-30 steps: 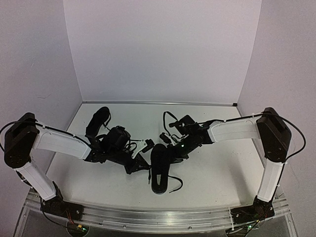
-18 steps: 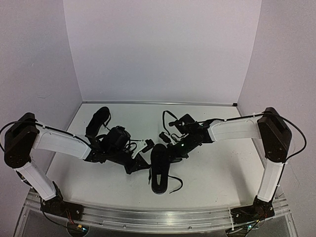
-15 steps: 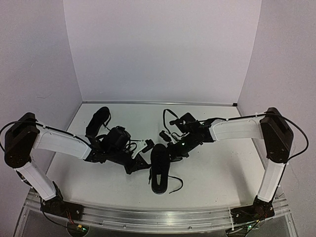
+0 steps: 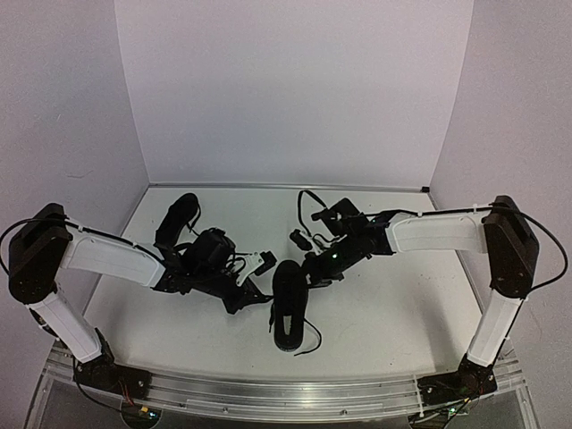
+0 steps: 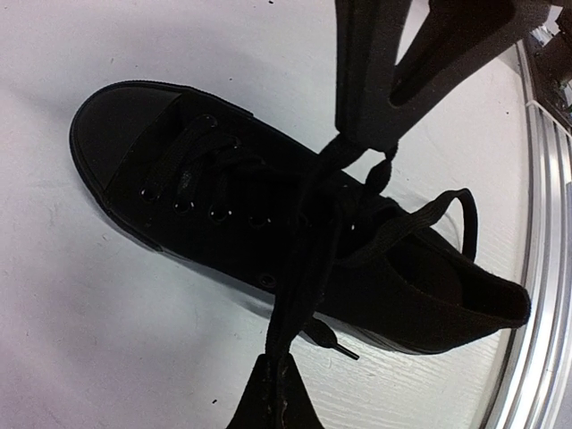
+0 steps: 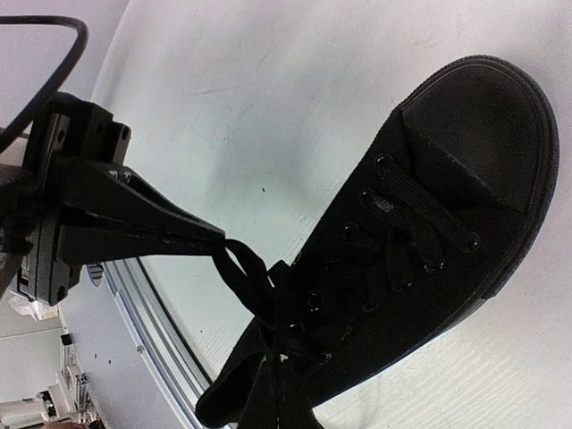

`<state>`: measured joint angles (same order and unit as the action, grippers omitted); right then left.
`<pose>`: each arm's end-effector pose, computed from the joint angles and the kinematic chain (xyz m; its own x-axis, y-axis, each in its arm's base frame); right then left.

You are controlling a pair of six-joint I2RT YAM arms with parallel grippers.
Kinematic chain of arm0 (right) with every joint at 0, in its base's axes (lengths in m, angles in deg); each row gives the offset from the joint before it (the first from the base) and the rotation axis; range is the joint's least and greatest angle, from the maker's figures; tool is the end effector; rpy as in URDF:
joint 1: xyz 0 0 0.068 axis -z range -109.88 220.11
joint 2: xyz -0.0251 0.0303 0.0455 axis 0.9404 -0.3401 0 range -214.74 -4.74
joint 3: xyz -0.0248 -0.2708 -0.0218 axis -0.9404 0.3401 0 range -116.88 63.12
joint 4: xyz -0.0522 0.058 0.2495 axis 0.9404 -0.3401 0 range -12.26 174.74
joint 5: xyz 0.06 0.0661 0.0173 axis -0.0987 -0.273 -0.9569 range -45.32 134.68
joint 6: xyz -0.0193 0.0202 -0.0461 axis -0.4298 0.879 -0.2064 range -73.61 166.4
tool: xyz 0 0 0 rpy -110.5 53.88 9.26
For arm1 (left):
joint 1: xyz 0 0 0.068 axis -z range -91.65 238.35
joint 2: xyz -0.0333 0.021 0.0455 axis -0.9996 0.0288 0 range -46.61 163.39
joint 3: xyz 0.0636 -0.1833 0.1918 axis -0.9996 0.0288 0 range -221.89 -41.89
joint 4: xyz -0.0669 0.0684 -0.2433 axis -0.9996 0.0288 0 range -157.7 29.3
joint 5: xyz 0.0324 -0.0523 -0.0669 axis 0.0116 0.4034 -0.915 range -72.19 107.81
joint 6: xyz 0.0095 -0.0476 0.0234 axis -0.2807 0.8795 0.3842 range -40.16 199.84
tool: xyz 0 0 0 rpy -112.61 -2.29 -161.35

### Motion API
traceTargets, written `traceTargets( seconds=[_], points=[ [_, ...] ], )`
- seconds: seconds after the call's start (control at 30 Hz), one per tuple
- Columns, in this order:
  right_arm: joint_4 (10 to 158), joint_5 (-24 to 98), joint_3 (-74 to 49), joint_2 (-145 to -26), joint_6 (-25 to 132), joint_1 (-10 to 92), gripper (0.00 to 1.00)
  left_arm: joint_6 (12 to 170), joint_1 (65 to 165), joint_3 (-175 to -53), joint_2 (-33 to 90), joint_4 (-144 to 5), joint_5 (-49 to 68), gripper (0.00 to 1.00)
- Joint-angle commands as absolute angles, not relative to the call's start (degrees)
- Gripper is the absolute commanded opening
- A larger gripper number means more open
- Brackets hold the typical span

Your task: Tie the shoes

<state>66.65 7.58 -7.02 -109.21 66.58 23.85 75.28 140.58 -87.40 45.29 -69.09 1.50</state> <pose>0.2503 0.2927 0.1994 -0.8008 -0.4389 -0.4076 -0.5906 0.4655 0.6592 0.1866 -0.2572 0.1650 -0.3618 0.5915 -0.7206 0.9119 0.3850 -0.1419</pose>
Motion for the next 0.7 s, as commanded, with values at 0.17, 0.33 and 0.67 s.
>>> traceTargets(
  seconds=[0.17, 0.33, 0.67],
  points=[
    [66.9, 8.23, -5.53, -107.22, 66.08, 23.67, 0.0, 73.01, 140.12, -86.23, 39.26, -71.42, 3.38, 0.0],
    [67.06, 8.77, -5.29, -107.19, 65.9, 23.63, 0.0, 71.23, 140.12, -86.88, 38.43, -69.56, 5.27, 0.01],
    [67.64, 8.67, -4.96, -106.86, 66.08, 23.65, 0.0, 66.87, 140.12, -86.8, 34.57, -66.97, 5.71, 0.22]
  ],
)
